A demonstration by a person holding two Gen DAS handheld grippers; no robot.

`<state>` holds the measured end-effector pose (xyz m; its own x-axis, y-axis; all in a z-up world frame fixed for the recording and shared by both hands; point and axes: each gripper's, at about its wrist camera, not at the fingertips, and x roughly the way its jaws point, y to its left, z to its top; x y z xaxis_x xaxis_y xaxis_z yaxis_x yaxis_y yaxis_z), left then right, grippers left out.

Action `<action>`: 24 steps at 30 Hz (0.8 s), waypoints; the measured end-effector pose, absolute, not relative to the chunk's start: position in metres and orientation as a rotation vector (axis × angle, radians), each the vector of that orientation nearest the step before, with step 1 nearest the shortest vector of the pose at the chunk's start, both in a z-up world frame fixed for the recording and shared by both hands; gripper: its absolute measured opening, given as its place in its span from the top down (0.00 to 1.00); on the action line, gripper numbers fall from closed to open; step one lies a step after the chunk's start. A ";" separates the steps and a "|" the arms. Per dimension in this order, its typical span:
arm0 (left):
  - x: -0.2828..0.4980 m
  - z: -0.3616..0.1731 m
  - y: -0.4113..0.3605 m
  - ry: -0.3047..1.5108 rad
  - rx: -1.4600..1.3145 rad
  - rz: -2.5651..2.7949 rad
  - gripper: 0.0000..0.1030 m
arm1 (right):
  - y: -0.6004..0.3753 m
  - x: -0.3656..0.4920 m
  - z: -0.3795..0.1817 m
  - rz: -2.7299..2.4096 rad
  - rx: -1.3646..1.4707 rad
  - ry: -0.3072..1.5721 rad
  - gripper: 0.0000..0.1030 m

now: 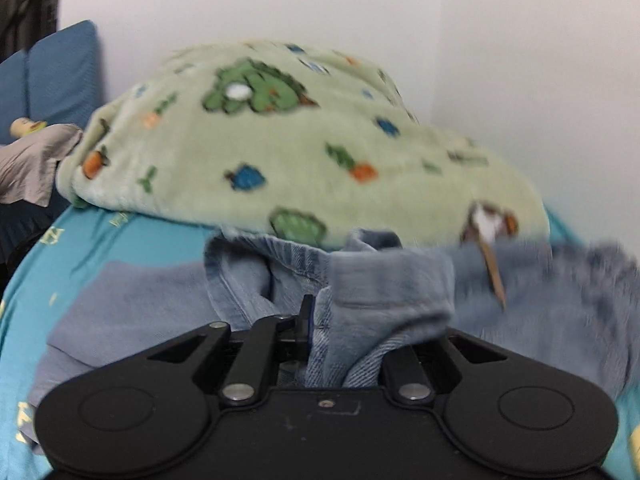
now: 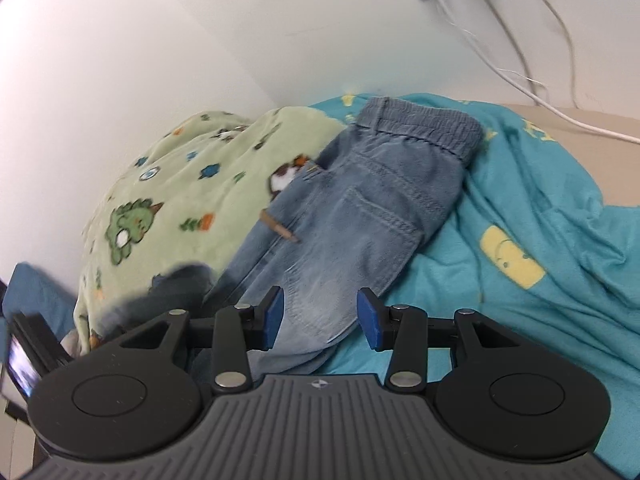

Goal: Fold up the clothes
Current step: 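Lower the hem onto the jeans and open the left gripper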

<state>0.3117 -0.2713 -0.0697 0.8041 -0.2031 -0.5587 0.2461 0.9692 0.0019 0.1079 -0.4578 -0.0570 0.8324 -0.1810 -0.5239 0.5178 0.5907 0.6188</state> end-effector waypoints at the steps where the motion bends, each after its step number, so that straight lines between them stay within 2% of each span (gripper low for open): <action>1: 0.307 -0.073 -0.276 0.594 0.087 -0.244 0.90 | -0.460 0.108 -0.059 -0.423 0.855 0.437 0.57; 7: 0.298 -0.080 -0.280 0.625 0.105 -0.283 0.82 | -0.464 0.111 -0.063 -0.418 0.849 0.449 0.57; 9: 0.294 -0.079 -0.281 0.623 0.123 -0.297 0.71 | -0.462 0.113 -0.062 -0.411 0.835 0.452 0.57; 15: 0.274 -0.068 -0.280 0.624 0.137 -0.341 0.54 | -0.460 0.112 -0.061 -0.407 0.806 0.456 0.57; 24: 0.234 -0.043 -0.240 0.592 0.142 -0.361 0.45 | -0.446 0.114 -0.055 -0.377 0.734 0.444 0.57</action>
